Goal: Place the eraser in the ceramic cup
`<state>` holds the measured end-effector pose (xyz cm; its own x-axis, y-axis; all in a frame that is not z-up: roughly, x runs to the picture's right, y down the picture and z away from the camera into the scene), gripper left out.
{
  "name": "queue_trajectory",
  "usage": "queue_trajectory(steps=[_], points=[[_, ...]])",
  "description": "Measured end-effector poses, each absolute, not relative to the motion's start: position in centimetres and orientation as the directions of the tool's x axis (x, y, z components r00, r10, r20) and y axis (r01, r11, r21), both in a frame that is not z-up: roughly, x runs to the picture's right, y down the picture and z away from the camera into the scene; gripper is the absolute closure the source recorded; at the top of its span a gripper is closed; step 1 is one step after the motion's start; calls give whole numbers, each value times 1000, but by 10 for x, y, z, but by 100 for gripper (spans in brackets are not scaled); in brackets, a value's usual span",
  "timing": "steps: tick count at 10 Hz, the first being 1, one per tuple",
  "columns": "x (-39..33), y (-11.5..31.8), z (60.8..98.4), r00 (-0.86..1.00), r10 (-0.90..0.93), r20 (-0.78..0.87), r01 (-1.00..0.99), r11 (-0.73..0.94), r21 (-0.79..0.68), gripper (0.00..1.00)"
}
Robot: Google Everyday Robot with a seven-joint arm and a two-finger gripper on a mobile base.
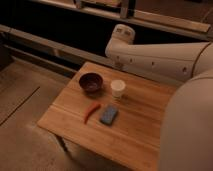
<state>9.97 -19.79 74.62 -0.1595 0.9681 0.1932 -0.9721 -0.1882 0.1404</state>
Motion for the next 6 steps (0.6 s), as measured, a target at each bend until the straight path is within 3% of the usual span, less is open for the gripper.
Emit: queue_trajectory(steps=[4,6], points=[[100,-197,746,-160,968,192,-972,-188,141,100],[109,-157,770,-160,981,114,-966,-179,185,100]])
